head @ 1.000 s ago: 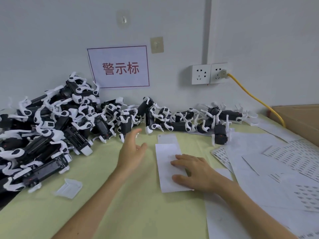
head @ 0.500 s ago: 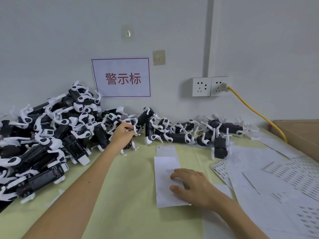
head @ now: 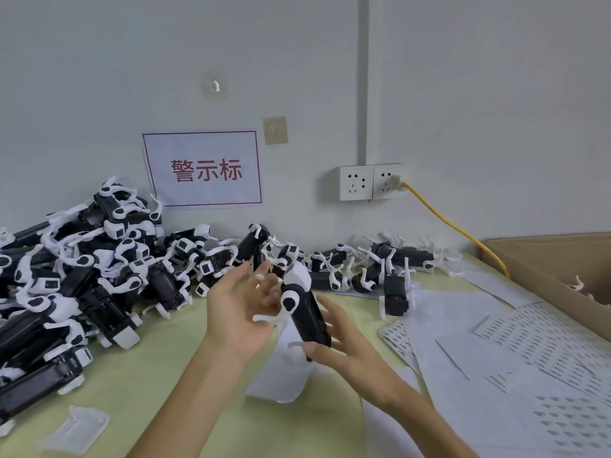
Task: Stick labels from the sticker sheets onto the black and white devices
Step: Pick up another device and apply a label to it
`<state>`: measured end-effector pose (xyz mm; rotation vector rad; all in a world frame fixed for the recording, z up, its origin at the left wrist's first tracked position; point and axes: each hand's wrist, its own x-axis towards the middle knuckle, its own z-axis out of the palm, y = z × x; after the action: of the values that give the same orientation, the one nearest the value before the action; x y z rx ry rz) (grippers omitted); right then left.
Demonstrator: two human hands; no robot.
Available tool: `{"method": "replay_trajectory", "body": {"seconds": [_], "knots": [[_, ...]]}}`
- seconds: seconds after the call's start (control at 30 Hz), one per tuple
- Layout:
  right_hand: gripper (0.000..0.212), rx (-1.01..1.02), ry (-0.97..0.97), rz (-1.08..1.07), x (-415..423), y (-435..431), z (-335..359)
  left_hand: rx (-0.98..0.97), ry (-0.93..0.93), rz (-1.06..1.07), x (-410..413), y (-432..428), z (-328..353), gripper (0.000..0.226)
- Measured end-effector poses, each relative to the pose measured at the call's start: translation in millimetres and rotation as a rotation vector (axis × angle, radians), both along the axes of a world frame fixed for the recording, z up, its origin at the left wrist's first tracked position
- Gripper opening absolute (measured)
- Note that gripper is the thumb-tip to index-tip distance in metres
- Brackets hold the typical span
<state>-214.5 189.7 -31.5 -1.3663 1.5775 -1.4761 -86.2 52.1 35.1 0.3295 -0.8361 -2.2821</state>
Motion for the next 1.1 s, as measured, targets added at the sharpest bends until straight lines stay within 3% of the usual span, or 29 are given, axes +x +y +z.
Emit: {"method": "replay_trajectory", "body": {"seconds": [0.1, 0.23, 0.33, 0.43, 0.5, 0.63, 0.77, 0.9, 1.1], "knots": [[0.05, -0.047, -0.074, 0.066, 6.5, -0.1, 3.8, 0.028, 0.01, 0.037, 2.6, 2.4, -18.6, 0.029], [0.036, -0.076, -0.141, 0.017, 8.9, 2.1, 6.3, -0.046, -0.112, 0.084, -1.9, 1.3, -45.3, 0.023], [0.036, -0.092, -0.147, -0.049, 9.4, 2.7, 10.8, 0.014, -0.224, 0.022, -2.5, 4.5, -67.1, 0.029], [0.034, -0.109, -0.207, -0.069, 5.3, 2.7, 12.0, -0.092, -0.371, -0.098, 0.5, 10.5, -77.9, 0.026], [0.027, -0.111, -0.233, -0.076, 2.8, 2.9, 11.1, -0.141, -0.318, -0.194, 0.5, 18.4, -78.2, 0.027], [0.023, -0.097, -0.272, -0.079, 0.8, -0.5, 6.0, -0.351, -0.23, -0.304, 0.8, 30.0, -78.9, 0.053], [0.04, -0.069, -0.297, -0.038, -1.6, -2.0, 5.5, -0.432, -0.231, -0.256, -0.6, 37.8, -77.9, 0.053], [0.042, -0.028, -0.264, 0.026, -1.8, -2.3, 2.2, -0.35, -0.249, -0.098, 0.7, 33.0, -74.8, 0.079], [0.036, -0.021, -0.244, 0.019, -2.0, -2.6, 0.7, -0.361, -0.222, -0.144, 5.1, 27.7, -78.6, 0.051]]}}
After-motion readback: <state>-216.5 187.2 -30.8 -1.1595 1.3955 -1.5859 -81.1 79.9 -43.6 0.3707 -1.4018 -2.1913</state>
